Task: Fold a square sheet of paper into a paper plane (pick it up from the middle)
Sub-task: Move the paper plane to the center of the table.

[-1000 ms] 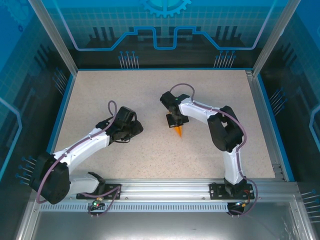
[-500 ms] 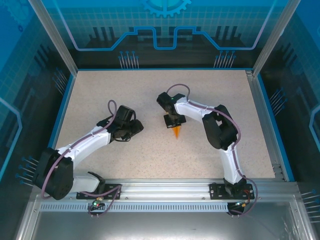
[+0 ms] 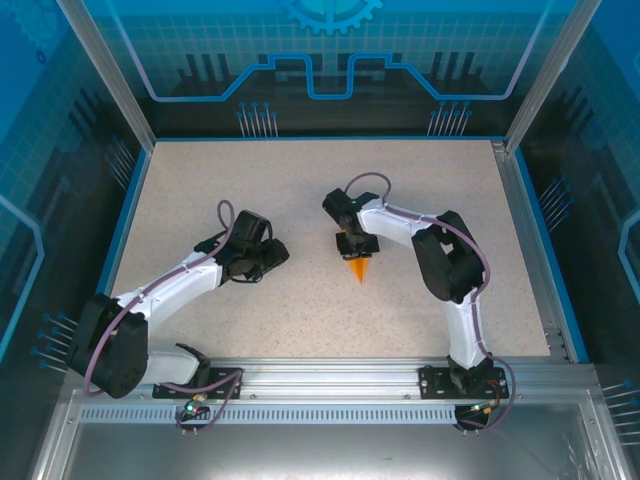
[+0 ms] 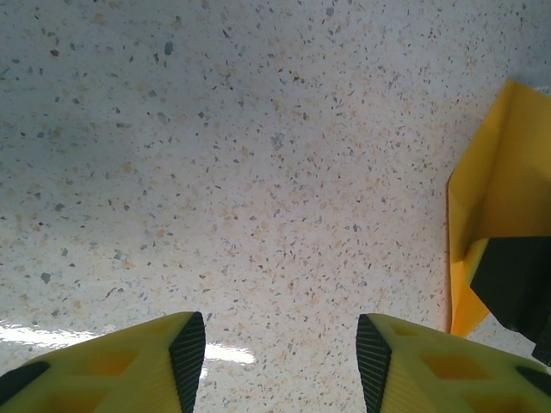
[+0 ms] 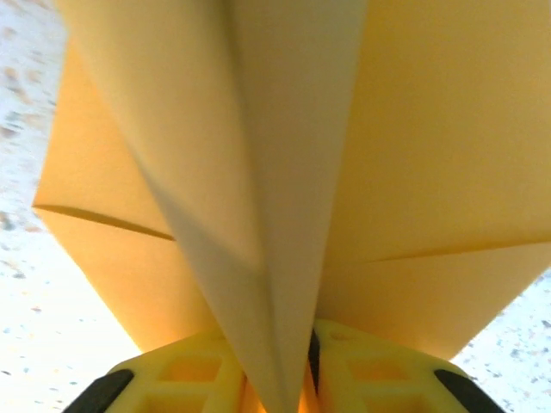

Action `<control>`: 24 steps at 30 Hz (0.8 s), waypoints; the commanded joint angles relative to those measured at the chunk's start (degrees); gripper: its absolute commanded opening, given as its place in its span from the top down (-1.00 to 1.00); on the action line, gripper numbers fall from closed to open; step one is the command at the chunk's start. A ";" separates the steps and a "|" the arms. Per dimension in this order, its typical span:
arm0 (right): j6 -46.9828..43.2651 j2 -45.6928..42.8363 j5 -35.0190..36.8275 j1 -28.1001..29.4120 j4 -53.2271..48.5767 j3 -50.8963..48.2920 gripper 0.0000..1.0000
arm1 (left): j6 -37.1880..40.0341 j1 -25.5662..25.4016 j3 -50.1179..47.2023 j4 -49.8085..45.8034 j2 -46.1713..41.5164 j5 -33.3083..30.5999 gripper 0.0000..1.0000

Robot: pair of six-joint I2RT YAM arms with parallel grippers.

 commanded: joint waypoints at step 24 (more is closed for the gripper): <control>-0.45 -3.04 -5.96 -0.85 6.45 -2.83 0.81 | 0.81 0.55 1.35 0.64 1.99 2.19 -0.06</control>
